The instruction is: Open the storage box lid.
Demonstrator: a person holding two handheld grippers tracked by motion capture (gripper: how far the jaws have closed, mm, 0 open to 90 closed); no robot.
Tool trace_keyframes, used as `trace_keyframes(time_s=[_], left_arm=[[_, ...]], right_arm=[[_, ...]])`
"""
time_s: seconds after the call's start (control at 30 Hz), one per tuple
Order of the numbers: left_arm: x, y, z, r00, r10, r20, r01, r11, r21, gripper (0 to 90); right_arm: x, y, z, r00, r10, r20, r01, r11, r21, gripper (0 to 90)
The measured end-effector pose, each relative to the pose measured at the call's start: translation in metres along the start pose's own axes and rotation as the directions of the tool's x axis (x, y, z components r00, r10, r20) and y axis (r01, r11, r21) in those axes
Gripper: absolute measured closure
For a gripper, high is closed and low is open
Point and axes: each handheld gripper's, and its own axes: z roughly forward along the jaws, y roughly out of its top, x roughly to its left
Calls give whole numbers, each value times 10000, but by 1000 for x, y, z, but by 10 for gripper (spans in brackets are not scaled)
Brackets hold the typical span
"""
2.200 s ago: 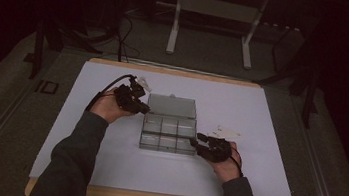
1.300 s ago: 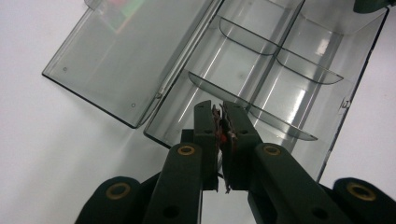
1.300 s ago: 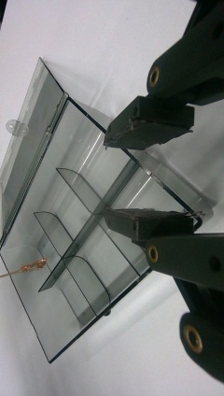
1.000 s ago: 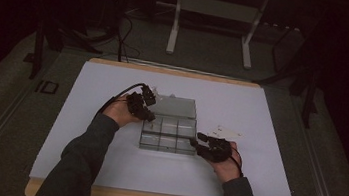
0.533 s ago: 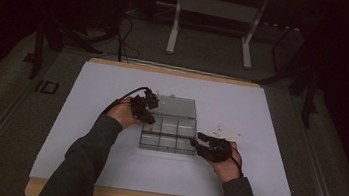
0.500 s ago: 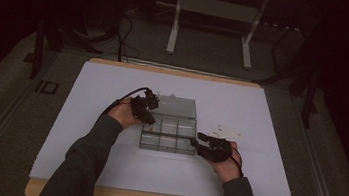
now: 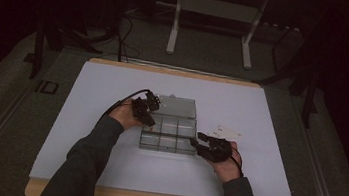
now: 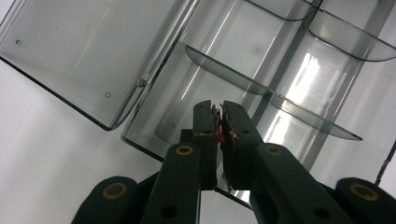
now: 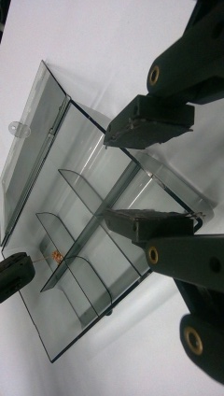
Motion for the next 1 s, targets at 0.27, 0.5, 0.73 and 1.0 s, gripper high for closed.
trace_keyframes(time_s=[0.27,0.5,0.73,1.0], left_arm=[[0,0,1,10000,-14,41,14,10000,7,826],[1,-1,1,10000,-59,33,59,10000,-40,800],[1,-2,-3,9999,-155,16,155,9995,-278,781],[2,-4,-12,9990,-440,-48,433,9943,-971,770]], right_arm=[[0,0,0,10000,-7,-8,7,10000,16,580],[0,0,0,10000,-12,-25,12,10000,33,580],[0,0,0,10000,14,8,-14,10000,15,580],[-1,-1,0,9999,52,159,-52,10000,-19,556]])
